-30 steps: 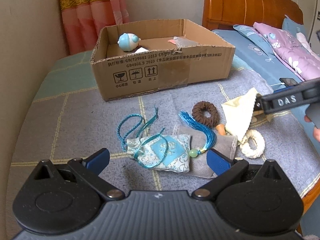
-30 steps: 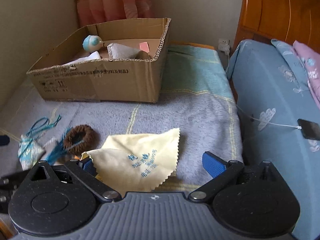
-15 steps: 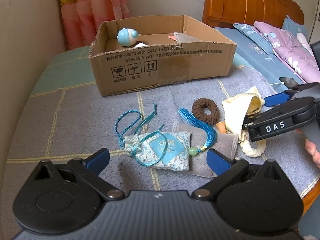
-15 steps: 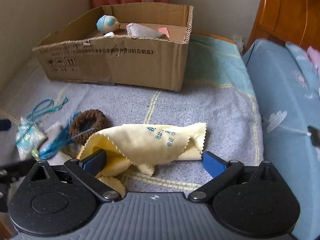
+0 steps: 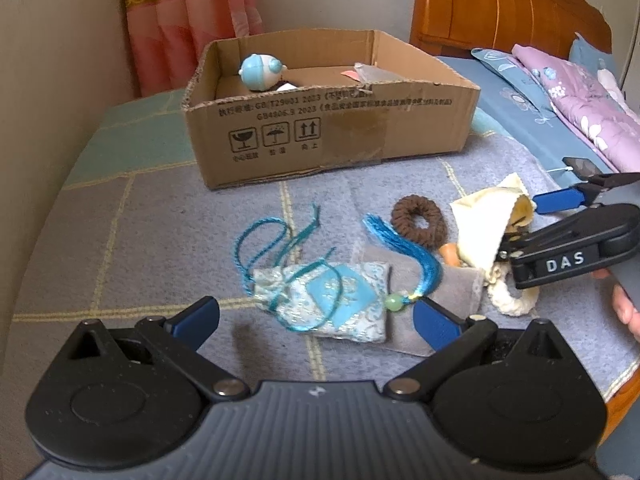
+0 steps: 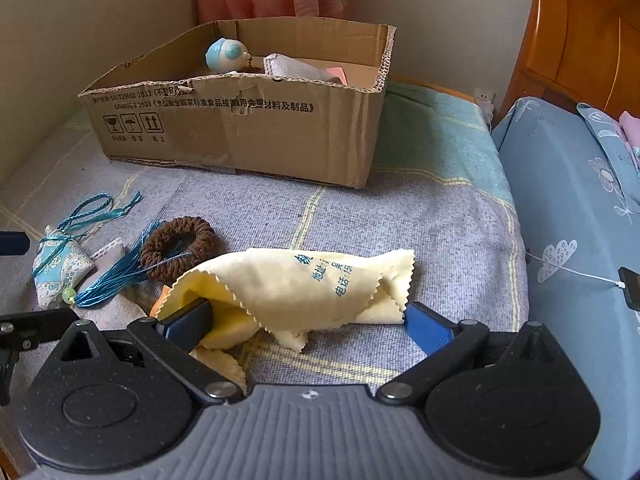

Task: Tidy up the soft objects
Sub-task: 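Grasp the blue floral sachet with the left gripper while the right gripper grasps the yellow cloth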

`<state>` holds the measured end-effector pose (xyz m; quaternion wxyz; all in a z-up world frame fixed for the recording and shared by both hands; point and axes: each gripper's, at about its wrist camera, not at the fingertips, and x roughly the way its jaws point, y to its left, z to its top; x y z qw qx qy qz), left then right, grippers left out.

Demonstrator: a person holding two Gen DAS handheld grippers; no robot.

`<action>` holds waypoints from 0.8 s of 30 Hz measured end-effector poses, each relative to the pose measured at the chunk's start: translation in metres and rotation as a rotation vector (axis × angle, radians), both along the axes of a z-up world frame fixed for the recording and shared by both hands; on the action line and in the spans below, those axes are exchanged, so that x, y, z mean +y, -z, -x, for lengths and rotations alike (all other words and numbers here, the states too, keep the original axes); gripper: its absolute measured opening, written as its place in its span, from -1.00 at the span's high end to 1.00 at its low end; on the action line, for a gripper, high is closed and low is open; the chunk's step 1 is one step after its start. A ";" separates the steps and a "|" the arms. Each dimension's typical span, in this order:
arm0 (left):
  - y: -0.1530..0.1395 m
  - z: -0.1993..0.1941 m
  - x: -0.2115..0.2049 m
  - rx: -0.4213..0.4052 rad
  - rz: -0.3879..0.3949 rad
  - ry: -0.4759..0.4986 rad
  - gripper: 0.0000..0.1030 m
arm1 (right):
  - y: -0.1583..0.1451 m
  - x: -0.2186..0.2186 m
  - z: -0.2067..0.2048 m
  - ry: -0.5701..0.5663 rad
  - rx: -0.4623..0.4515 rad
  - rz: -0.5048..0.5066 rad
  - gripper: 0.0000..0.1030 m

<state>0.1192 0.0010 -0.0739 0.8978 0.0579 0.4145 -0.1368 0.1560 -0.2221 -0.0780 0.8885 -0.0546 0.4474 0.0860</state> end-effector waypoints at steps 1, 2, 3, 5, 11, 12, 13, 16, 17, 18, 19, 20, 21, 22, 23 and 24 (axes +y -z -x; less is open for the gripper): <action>0.000 -0.001 0.002 0.001 -0.001 0.004 -0.99 | 0.000 -0.001 0.001 0.000 -0.003 -0.001 -1.00; 0.000 -0.001 0.003 0.000 0.000 0.002 -0.99 | 0.000 0.000 0.001 -0.001 -0.005 -0.001 -1.00; 0.001 -0.002 0.005 0.002 0.006 0.003 -0.98 | 0.001 0.000 0.001 0.000 -0.005 -0.001 -1.00; 0.001 -0.005 0.007 0.005 0.018 0.011 -0.96 | 0.002 0.001 0.001 0.000 -0.004 -0.001 -1.00; 0.003 -0.019 0.011 0.013 0.067 0.076 -0.92 | 0.002 0.001 0.003 0.000 -0.014 -0.002 -1.00; 0.003 -0.020 0.011 0.017 0.081 0.087 -0.88 | 0.002 0.001 0.003 0.000 -0.013 -0.002 -1.00; 0.004 -0.022 0.013 0.025 0.098 0.096 -0.86 | 0.002 0.001 0.003 0.001 -0.013 -0.002 -1.00; 0.005 -0.027 0.016 0.046 0.133 0.105 -0.80 | 0.002 0.001 0.003 0.001 -0.015 -0.002 -1.00; 0.005 -0.027 0.017 0.053 0.149 0.107 -0.75 | 0.002 0.001 0.003 0.001 -0.016 -0.002 -1.00; 0.005 -0.027 0.019 0.053 0.166 0.111 -0.62 | 0.002 0.001 0.003 0.001 -0.016 -0.002 -1.00; 0.004 -0.026 0.019 0.052 0.173 0.112 -0.49 | 0.002 0.001 0.003 0.002 -0.015 -0.002 -1.00; 0.003 -0.025 0.019 0.055 0.180 0.118 -0.44 | 0.002 0.001 0.003 0.003 -0.015 -0.002 -1.00; 0.002 -0.025 0.019 0.058 0.183 0.121 -0.31 | 0.002 0.001 0.003 0.003 -0.015 -0.002 -1.00; 0.002 -0.024 0.019 0.060 0.188 0.122 -0.17 | 0.002 0.001 0.003 0.004 -0.015 -0.002 -1.00; 0.001 -0.023 0.019 0.063 0.196 0.122 -0.07 | 0.002 0.001 0.003 0.004 -0.015 -0.002 -1.00; 0.001 -0.023 0.020 0.066 0.205 0.123 0.07 | 0.002 0.001 0.003 0.004 -0.015 -0.002 -1.00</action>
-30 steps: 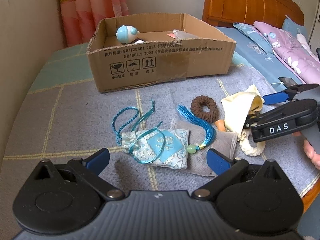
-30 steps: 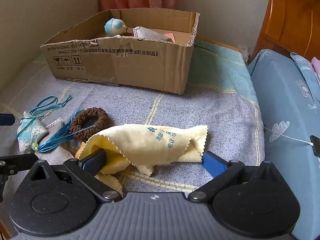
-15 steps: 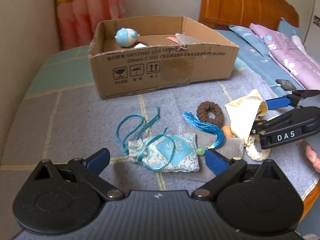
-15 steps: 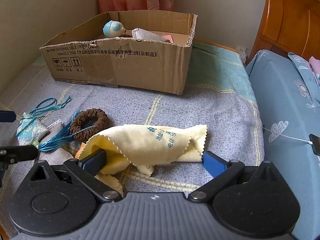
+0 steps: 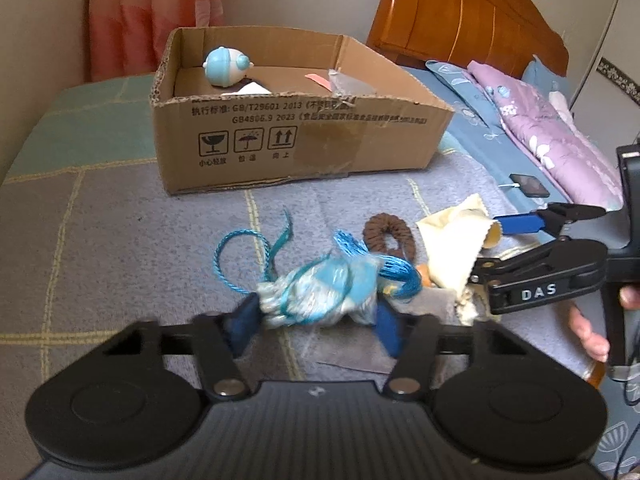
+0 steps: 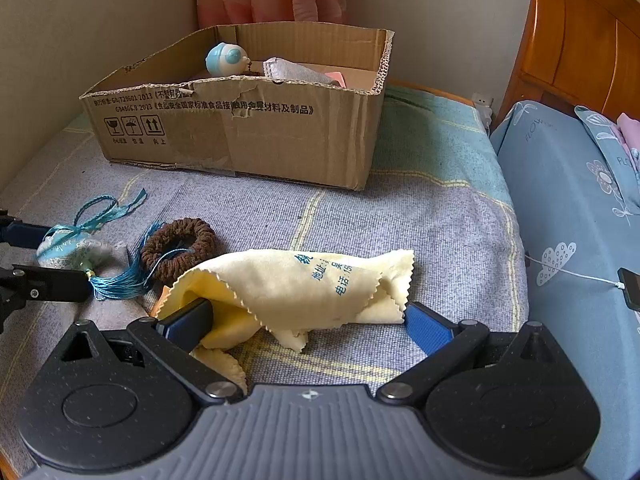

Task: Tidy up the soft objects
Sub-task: 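Grasp the blue floral sachet with the left gripper while the right gripper grasps the yellow cloth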

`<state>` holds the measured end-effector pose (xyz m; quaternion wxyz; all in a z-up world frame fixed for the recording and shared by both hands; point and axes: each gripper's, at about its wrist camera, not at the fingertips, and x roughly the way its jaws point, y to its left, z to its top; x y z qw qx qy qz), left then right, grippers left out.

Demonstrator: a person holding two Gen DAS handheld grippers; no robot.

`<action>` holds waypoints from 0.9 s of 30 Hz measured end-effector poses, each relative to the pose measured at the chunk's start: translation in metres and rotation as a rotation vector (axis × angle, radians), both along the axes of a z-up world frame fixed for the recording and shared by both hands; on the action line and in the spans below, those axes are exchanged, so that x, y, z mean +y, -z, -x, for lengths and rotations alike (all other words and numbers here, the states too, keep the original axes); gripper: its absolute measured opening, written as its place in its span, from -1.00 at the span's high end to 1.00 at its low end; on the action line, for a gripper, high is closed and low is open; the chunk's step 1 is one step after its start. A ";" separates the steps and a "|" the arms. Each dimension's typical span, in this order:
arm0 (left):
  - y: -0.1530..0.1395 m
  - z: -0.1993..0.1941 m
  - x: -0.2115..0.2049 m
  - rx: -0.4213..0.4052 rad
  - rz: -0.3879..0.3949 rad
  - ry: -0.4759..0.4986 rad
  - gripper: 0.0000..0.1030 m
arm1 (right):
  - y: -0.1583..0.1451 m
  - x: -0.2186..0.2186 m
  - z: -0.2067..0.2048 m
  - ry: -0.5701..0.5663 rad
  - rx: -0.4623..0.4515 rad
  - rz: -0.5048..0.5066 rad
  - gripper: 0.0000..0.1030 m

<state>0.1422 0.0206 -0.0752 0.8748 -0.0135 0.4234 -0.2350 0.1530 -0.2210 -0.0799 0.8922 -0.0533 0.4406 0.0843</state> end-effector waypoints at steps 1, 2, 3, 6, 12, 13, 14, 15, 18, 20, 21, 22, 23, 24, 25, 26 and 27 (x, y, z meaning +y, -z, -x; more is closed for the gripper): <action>0.000 0.001 0.001 0.006 0.012 -0.001 0.11 | 0.000 0.000 0.000 -0.001 0.000 0.000 -1.00; 0.000 0.002 0.001 0.007 0.011 -0.009 0.11 | 0.000 0.000 0.000 -0.001 0.000 0.000 -1.00; -0.001 0.003 0.000 0.005 0.003 -0.011 0.11 | 0.000 0.000 0.000 -0.002 0.000 0.000 -1.00; -0.002 0.008 0.000 -0.003 -0.027 -0.010 0.11 | 0.000 0.000 0.001 -0.002 -0.001 0.000 -1.00; -0.006 0.016 0.008 -0.023 -0.068 -0.050 0.11 | 0.000 0.000 0.000 0.008 0.001 0.001 -1.00; -0.008 0.017 0.010 -0.027 -0.072 -0.055 0.11 | 0.000 0.000 0.000 0.009 0.000 0.001 -1.00; -0.009 0.018 0.011 -0.033 -0.078 -0.058 0.11 | 0.000 0.000 0.000 0.011 0.001 0.000 -1.00; -0.010 0.019 0.011 -0.039 -0.085 -0.062 0.11 | 0.000 0.000 0.000 0.012 0.001 0.000 -1.00; -0.014 0.021 0.011 -0.058 -0.096 -0.070 0.11 | -0.001 0.000 -0.001 0.012 0.010 0.002 -1.00; -0.017 0.021 0.011 -0.065 -0.090 -0.068 0.11 | -0.002 0.001 -0.001 0.011 0.021 0.003 -1.00; -0.017 0.022 0.011 -0.067 -0.090 -0.067 0.11 | -0.003 0.001 -0.002 0.008 0.021 0.001 -0.98; -0.018 0.022 0.010 -0.069 -0.092 -0.066 0.11 | -0.003 0.001 -0.001 0.002 0.019 -0.002 -0.98; -0.018 0.022 0.009 -0.071 -0.093 -0.064 0.11 | -0.004 0.002 -0.001 -0.003 0.019 0.000 -0.94; -0.018 0.022 0.008 -0.071 -0.092 -0.061 0.11 | -0.004 0.002 -0.001 -0.006 0.017 0.004 -0.85; -0.018 0.022 0.008 -0.070 -0.092 -0.059 0.11 | -0.006 0.002 0.000 -0.006 0.007 0.003 -0.79; -0.018 0.022 0.007 -0.071 -0.092 -0.058 0.11 | -0.007 0.002 0.000 -0.009 0.002 -0.003 -0.65; -0.018 0.023 0.007 -0.071 -0.092 -0.057 0.11 | -0.008 0.002 -0.001 -0.009 0.002 -0.011 -0.56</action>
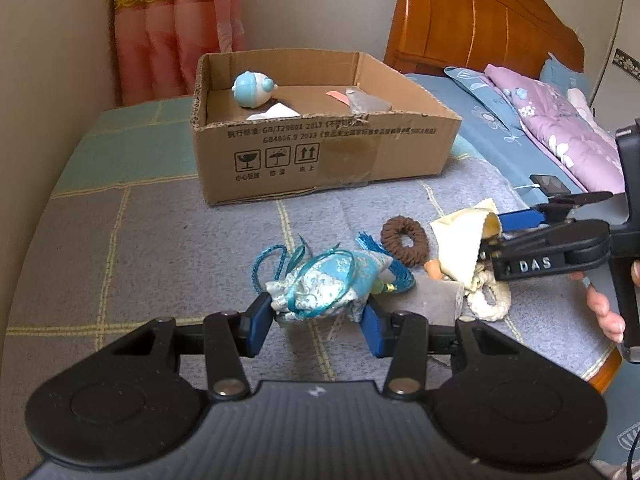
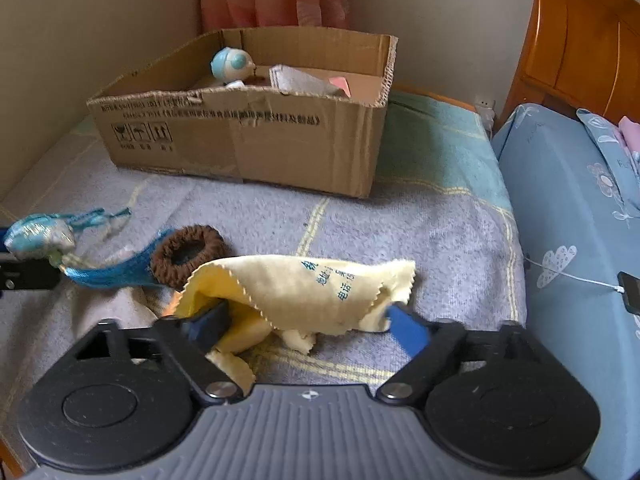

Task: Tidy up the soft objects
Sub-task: 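Grasp the blue floral sachet with the left gripper while the right gripper grasps the yellow cloth, then carry the sachet and yellow cloth into the box and open both grippers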

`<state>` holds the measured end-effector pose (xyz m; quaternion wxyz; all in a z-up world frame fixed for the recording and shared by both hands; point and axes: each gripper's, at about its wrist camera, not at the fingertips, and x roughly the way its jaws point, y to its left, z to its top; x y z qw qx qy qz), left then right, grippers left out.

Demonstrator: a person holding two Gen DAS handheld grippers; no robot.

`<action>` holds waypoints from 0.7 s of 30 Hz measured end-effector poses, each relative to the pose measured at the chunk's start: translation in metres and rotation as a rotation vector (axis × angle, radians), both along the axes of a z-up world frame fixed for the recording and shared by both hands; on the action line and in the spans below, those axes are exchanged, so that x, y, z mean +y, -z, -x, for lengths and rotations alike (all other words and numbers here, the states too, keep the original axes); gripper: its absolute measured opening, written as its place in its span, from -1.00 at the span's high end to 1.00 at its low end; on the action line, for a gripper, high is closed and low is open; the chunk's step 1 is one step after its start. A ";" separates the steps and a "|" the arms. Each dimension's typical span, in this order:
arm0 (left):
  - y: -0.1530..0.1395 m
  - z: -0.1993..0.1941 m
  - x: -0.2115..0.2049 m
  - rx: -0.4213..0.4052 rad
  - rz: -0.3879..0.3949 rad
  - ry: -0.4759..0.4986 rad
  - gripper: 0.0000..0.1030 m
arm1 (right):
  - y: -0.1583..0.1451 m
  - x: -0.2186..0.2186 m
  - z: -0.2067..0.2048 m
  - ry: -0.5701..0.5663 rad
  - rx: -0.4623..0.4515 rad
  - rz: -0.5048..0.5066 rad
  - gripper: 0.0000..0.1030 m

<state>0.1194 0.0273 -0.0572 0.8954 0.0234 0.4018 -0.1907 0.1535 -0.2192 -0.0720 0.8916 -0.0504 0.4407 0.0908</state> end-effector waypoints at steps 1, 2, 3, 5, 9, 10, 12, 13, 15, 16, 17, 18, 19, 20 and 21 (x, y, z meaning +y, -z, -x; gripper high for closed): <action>0.000 0.000 0.000 0.000 0.001 0.002 0.11 | -0.001 0.000 0.000 0.007 -0.005 0.004 -0.49; 0.000 0.000 0.000 -0.001 0.002 0.002 0.11 | -0.002 0.000 0.000 0.011 -0.011 0.012 -0.34; 0.000 0.001 0.000 -0.001 0.002 0.002 0.11 | -0.003 0.001 -0.001 0.012 -0.018 0.029 -0.15; -0.001 0.001 0.000 -0.004 0.001 0.003 0.11 | -0.005 0.001 0.000 0.014 -0.029 0.039 0.21; -0.003 0.001 0.001 -0.010 0.001 0.005 0.11 | -0.010 -0.006 0.000 0.027 -0.029 -0.017 0.61; -0.003 0.001 0.001 -0.011 0.002 0.007 0.11 | -0.012 -0.007 0.001 0.030 -0.034 -0.013 0.61; -0.002 0.001 0.001 -0.010 0.002 0.007 0.11 | -0.016 -0.007 0.006 0.022 -0.053 -0.010 0.61; -0.002 0.001 0.000 -0.010 0.002 0.008 0.11 | -0.018 -0.008 0.007 0.010 -0.047 -0.009 0.60; -0.003 0.001 0.000 -0.011 0.004 0.010 0.11 | -0.021 -0.006 0.009 -0.003 -0.032 0.014 0.15; -0.003 0.002 0.000 -0.011 0.005 0.010 0.11 | -0.022 -0.006 0.012 0.000 -0.036 0.028 -0.09; -0.003 0.002 0.000 -0.012 0.005 0.011 0.11 | -0.023 -0.006 0.014 -0.001 -0.038 0.040 -0.48; -0.003 0.002 0.000 -0.011 0.005 0.011 0.11 | -0.027 -0.007 0.018 -0.010 -0.058 0.049 -0.57; -0.003 0.002 0.000 -0.011 0.005 0.011 0.11 | -0.030 -0.007 0.021 -0.018 -0.070 0.047 -0.63; -0.003 0.002 0.000 -0.012 0.004 0.012 0.11 | -0.034 -0.009 0.024 -0.025 -0.076 0.034 -0.84; -0.003 0.002 0.000 -0.012 0.003 0.013 0.11 | -0.039 -0.010 0.027 -0.034 -0.092 0.011 -1.00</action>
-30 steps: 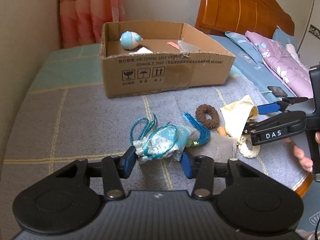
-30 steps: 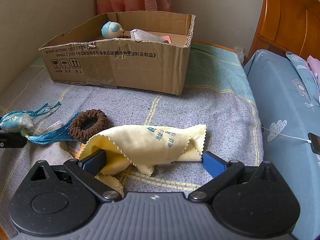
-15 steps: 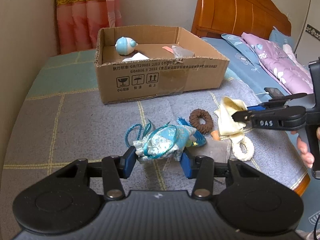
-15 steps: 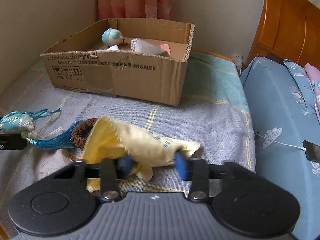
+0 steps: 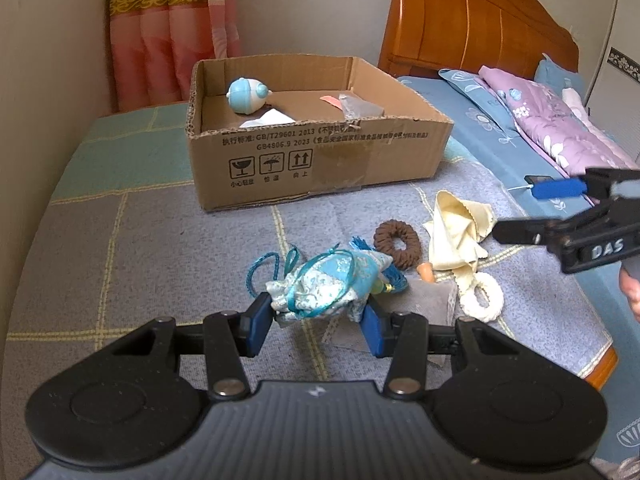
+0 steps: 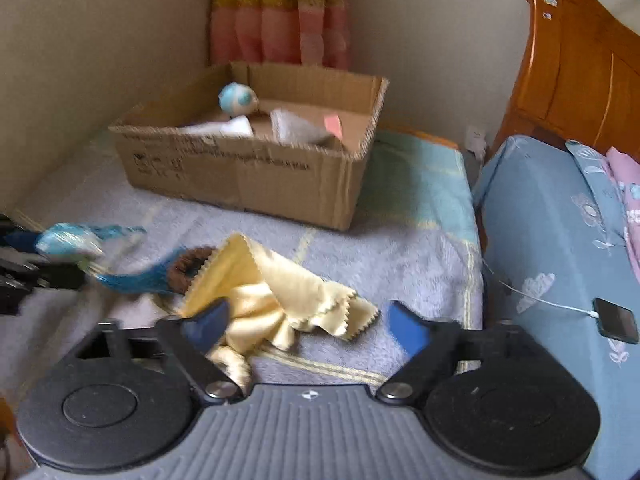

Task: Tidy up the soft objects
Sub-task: 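Carry the sachet and yellow cloth into the box and open both grippers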

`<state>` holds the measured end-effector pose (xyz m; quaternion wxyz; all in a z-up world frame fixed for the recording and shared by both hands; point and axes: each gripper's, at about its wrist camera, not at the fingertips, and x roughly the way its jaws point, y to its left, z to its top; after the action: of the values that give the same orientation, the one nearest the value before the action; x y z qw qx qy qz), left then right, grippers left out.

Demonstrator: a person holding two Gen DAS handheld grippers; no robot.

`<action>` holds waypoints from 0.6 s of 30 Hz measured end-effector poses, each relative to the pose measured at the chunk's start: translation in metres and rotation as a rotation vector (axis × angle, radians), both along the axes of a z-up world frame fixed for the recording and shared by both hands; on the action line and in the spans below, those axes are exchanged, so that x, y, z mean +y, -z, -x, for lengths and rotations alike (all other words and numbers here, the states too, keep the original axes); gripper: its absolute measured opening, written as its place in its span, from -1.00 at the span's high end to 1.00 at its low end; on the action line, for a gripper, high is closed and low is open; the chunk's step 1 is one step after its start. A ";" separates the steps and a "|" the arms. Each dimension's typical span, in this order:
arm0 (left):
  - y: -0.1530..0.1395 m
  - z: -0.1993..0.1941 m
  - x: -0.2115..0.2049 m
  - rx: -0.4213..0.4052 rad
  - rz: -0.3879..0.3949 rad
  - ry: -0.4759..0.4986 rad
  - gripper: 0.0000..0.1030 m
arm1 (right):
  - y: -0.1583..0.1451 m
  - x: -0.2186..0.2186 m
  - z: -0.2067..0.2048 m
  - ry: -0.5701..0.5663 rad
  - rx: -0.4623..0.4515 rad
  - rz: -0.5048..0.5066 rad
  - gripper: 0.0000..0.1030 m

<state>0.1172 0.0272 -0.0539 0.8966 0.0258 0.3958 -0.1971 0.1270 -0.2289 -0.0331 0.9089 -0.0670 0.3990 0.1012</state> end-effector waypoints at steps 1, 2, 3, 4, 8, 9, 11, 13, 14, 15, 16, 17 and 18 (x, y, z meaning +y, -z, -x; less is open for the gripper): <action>0.000 0.000 0.000 0.000 0.001 0.000 0.11 | -0.003 0.000 0.002 -0.013 -0.024 -0.018 -1.00; 0.000 0.000 0.000 0.001 0.002 -0.001 0.11 | -0.005 0.001 0.003 -0.036 -0.035 -0.031 -1.00; 0.000 0.000 0.000 0.002 0.002 -0.001 0.11 | -0.005 0.005 0.001 -0.059 -0.033 -0.033 -1.00; 0.000 0.000 0.000 0.003 0.002 -0.001 0.11 | -0.003 0.008 -0.002 -0.076 -0.031 -0.026 -1.00; 0.000 0.001 0.000 0.004 -0.002 0.004 0.11 | 0.016 0.022 -0.014 -0.163 0.002 0.052 -1.00; 0.000 0.001 0.000 0.005 -0.003 0.005 0.11 | 0.019 0.024 -0.016 -0.186 0.014 0.062 -1.00; 0.001 0.000 -0.001 0.008 -0.005 0.006 0.11 | 0.024 0.027 -0.017 -0.230 0.023 0.087 -1.00; 0.002 -0.001 -0.001 0.010 -0.004 0.004 0.11 | 0.029 0.028 -0.022 -0.256 0.039 0.112 -1.00; 0.002 -0.002 -0.001 0.012 -0.004 0.003 0.11 | 0.032 0.026 -0.023 -0.258 0.042 0.118 -1.00; 0.003 -0.003 -0.002 0.014 -0.004 0.002 0.11 | 0.034 0.026 -0.026 -0.260 0.048 0.122 -1.00; 0.003 -0.003 -0.002 0.015 -0.003 0.003 0.11 | 0.037 0.025 -0.029 -0.260 0.059 0.125 -1.00; 0.004 -0.004 -0.002 0.016 -0.003 0.002 0.11 | 0.040 0.023 -0.032 -0.258 0.067 0.127 -1.00; 0.004 -0.005 -0.002 0.017 -0.003 0.002 0.11 | 0.043 0.022 -0.035 -0.262 0.075 0.124 -1.00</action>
<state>0.1221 0.0248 -0.0581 0.8930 0.0261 0.4035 -0.1977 0.1617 -0.2067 -0.0756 0.8665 -0.1707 0.4259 0.1965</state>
